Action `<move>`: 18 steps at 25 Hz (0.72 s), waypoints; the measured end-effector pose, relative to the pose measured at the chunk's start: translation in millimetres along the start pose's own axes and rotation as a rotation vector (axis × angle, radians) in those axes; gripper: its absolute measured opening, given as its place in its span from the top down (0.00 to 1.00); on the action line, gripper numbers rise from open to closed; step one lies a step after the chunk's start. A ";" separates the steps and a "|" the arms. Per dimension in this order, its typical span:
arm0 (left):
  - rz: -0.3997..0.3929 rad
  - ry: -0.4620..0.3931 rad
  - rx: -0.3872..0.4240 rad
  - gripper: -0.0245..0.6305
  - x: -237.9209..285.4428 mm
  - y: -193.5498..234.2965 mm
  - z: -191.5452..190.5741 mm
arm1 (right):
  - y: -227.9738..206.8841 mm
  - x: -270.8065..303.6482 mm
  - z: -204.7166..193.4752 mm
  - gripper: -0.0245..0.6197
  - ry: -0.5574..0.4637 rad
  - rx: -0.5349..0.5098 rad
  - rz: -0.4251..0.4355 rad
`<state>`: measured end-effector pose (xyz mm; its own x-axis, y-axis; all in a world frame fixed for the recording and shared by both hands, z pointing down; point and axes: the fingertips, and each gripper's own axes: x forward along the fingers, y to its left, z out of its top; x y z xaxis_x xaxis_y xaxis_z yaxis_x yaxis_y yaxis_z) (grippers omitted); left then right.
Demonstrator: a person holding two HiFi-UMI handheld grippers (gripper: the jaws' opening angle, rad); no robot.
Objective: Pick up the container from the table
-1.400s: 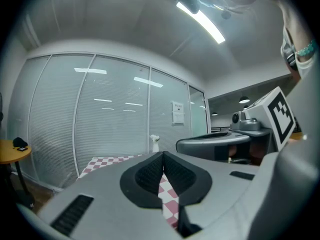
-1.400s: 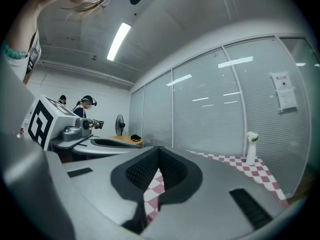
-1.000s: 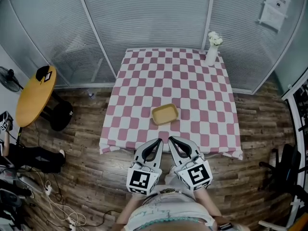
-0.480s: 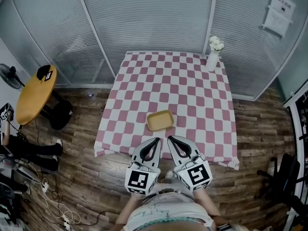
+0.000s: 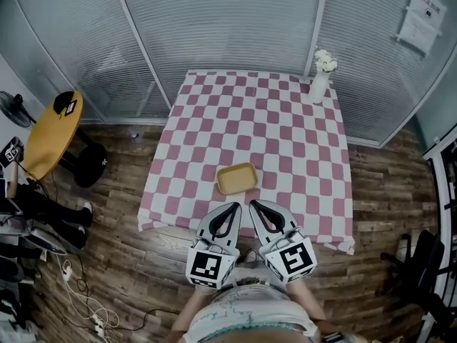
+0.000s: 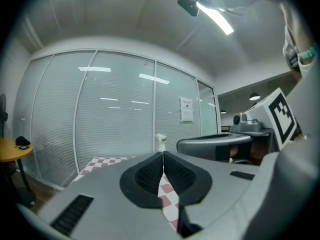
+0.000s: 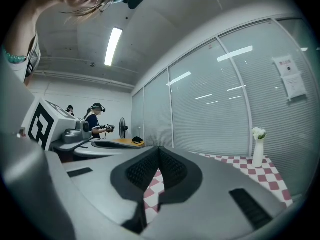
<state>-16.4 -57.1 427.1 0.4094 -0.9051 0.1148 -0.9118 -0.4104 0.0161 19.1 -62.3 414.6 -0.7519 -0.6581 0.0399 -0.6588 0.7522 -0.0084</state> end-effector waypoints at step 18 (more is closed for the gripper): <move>-0.122 -0.015 -0.009 0.94 62.5 75.5 18.4 | -31.9 89.1 10.4 0.97 0.014 -0.035 -0.091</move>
<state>-59.1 -146.8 417.3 0.5177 -0.8501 0.0969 -0.8554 -0.5167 0.0376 -27.1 -145.2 408.0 -0.6883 -0.7235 0.0531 -0.7231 0.6901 0.0306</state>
